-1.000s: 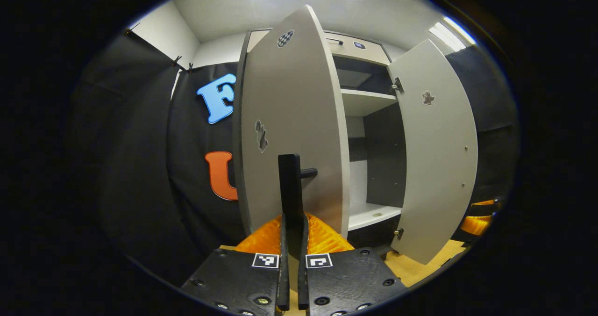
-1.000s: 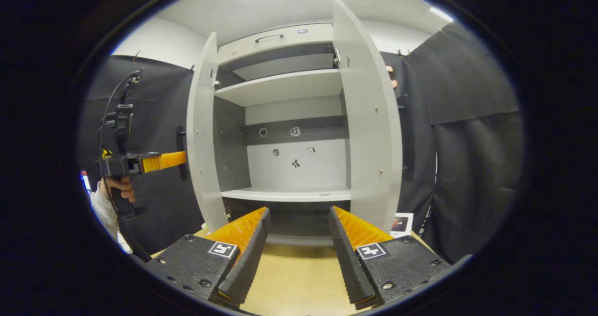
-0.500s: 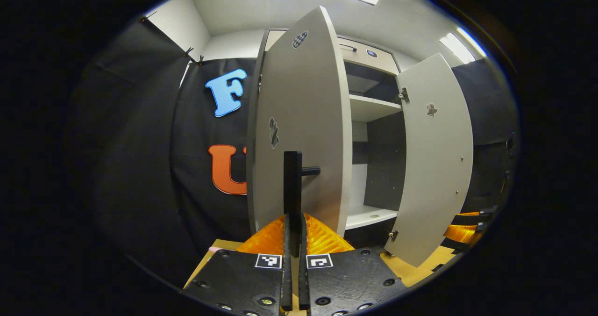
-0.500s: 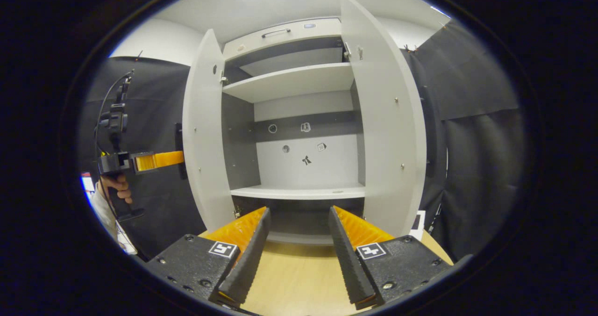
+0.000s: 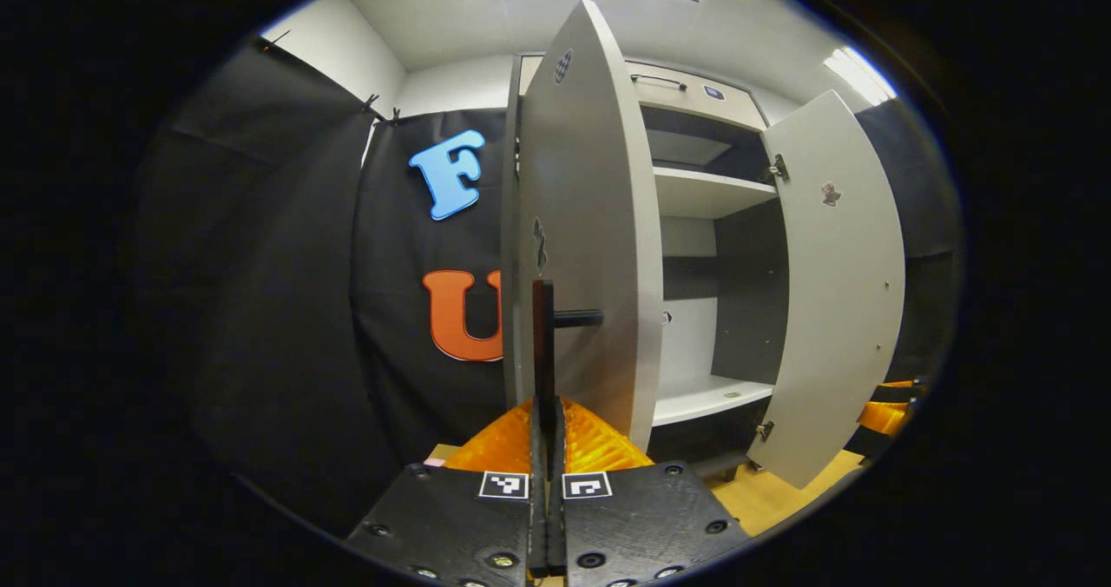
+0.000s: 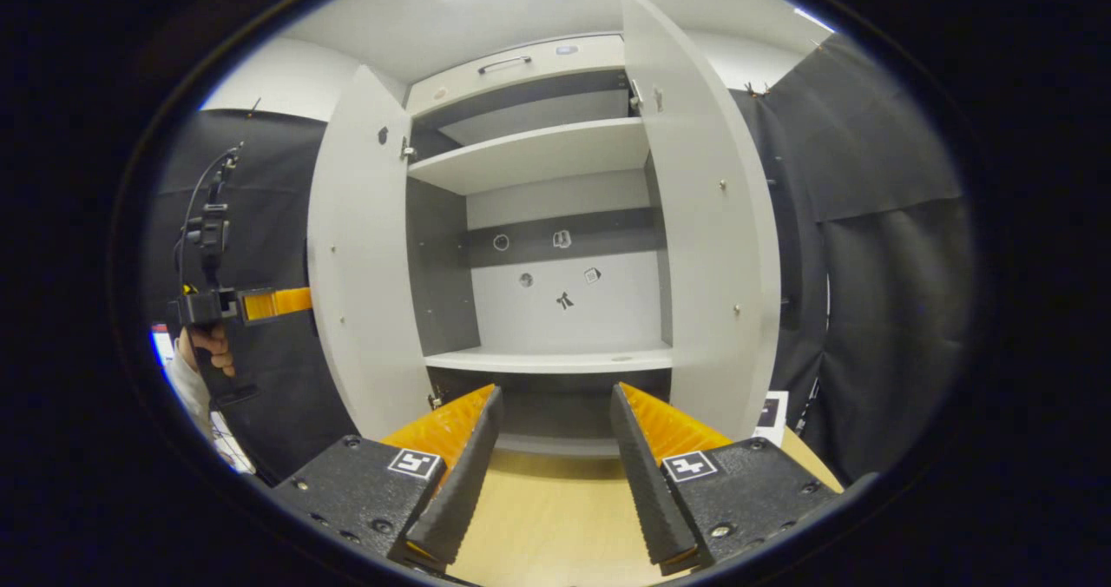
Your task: Open the right door of the double-door shoe cabinet with the right hand, and open the left door with the left hand.
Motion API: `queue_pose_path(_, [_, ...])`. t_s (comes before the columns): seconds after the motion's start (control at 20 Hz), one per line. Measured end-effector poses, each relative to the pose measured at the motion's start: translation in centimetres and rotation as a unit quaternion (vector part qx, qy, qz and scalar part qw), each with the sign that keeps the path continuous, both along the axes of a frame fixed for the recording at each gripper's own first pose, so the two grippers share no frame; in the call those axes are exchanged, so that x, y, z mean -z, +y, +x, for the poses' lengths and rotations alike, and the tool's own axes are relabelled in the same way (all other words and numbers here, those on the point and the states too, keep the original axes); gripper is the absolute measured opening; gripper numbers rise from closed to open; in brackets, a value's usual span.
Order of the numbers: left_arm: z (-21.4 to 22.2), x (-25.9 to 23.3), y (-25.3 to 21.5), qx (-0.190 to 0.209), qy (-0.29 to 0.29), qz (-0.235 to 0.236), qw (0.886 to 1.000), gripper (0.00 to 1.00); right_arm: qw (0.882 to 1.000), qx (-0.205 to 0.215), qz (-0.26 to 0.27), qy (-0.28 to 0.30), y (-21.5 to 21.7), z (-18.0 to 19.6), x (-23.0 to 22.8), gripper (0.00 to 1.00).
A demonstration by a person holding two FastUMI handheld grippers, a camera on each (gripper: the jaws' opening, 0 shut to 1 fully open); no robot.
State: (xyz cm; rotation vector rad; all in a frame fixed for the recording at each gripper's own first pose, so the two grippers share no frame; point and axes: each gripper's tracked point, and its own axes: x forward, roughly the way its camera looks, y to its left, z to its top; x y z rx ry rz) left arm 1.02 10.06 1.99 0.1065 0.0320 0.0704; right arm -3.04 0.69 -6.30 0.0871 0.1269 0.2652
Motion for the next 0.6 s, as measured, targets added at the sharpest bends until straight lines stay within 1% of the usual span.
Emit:
queue_pose_path(0.15, [0.1,0.0,2.2,-0.006,-0.002,-0.01,1.0,0.0,1.0,-0.002,-0.003,0.001,0.3,0.3,0.1,0.82])
queue_pose_path(0.2, [0.1,-0.1,3.2,-0.017,-0.004,-0.005,1.0,0.0,1.0,-0.002,-0.005,0.003,0.2,0.3,0.3,0.82])
queue_pose_path(0.25, [0.0,-0.2,4.5,-0.031,-0.008,0.003,0.999,0.0,1.0,-0.001,-0.005,0.004,0.2,0.3,0.3,0.79])
queue_pose_path(0.3, [0.1,0.0,5.6,-0.038,-0.009,0.005,0.999,0.0,1.0,0.0,-0.006,0.005,0.1,0.4,0.5,0.78])
queue_pose_path(0.4, [0.3,-0.2,5.2,-0.011,-0.01,-0.023,1.0,0.0,1.0,0.003,-0.007,0.008,-0.2,0.4,0.5,0.79])
queue_pose_path(0.45, [0.2,-0.3,5.2,-0.002,-0.011,-0.017,1.0,0.0,1.0,0.005,-0.007,0.008,-0.3,0.5,0.6,0.79])
queue_pose_path(0.5, [0.0,0.1,5.4,0.003,-0.009,-0.006,1.0,0.0,1.0,0.007,-0.008,0.009,-0.2,0.6,0.6,0.82])
queue_pose_path(0.55, [-0.3,0.4,5.4,0.003,-0.002,-0.002,1.0,0.1,1.0,0.008,-0.009,0.01,-0.2,0.6,0.7,0.82])
queue_pose_path(0.6, [-1.4,1.2,5.4,0.0,0.01,0.001,1.0,0.0,1.0,0.01,-0.009,0.011,-0.2,0.5,0.8,0.78])
